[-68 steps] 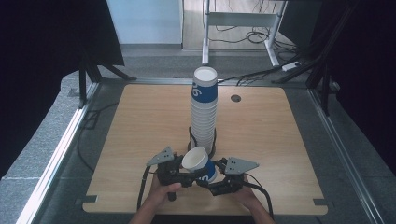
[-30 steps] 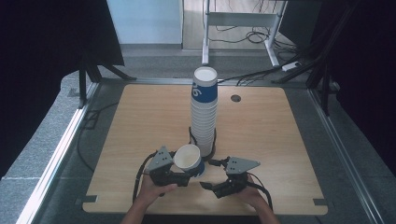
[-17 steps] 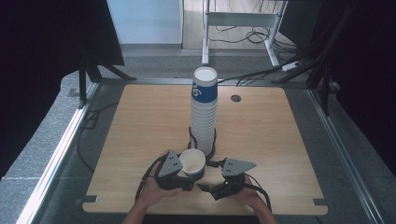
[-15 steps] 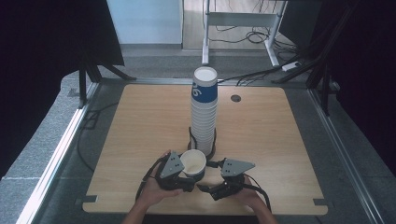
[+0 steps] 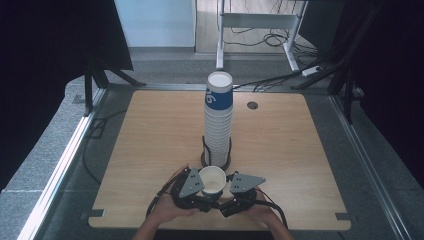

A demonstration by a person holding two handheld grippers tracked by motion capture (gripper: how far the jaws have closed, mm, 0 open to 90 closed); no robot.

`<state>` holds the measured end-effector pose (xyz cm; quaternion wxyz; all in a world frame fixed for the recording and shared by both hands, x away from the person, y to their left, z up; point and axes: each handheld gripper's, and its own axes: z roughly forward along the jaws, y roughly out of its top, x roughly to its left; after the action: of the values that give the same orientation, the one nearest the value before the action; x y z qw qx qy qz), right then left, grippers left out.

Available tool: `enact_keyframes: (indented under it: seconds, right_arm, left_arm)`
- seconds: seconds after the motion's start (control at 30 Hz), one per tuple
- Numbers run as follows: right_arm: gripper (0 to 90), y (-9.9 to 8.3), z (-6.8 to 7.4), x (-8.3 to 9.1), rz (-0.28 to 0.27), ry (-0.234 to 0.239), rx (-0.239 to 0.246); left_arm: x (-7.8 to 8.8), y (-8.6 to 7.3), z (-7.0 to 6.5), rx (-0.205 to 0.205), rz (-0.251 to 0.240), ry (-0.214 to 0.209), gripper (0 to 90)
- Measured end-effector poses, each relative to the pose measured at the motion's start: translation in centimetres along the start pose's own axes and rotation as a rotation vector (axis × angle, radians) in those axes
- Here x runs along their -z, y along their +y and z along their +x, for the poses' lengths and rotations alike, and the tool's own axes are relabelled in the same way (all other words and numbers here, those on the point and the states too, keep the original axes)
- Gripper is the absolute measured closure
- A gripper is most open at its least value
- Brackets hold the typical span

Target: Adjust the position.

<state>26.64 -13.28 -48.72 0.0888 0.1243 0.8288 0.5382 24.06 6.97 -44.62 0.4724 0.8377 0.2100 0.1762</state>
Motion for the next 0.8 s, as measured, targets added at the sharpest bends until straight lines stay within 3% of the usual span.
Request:
enact_keyframes:
  seconds: [0.2, 0.33, 0.57, 0.8]
  right_arm:
    - [26.3, -0.1, 0.0, 0.1, -0.003, -0.016, 0.020]
    - [27.0, -0.1, -0.1, 0.1, 0.002, -0.023, 0.025]
    - [27.3, -0.2, -0.5, 0.5, -0.021, -0.041, 0.001]
    - [27.4, -0.2, -1.1, 1.4, -0.054, -0.079, -0.018]
  left_arm:
    - [-0.2, 0.0, -0.2, -0.009, 0.009, 0.001, 18.8]
    - [-0.3, 0.0, -0.2, 0.020, 0.005, 0.017, 17.0]
    - [1.0, 0.5, 0.3, 0.081, -0.063, 0.003, 9.3]
    - [3.5, 0.5, 1.7, 0.178, -0.181, -0.041, 8.7]
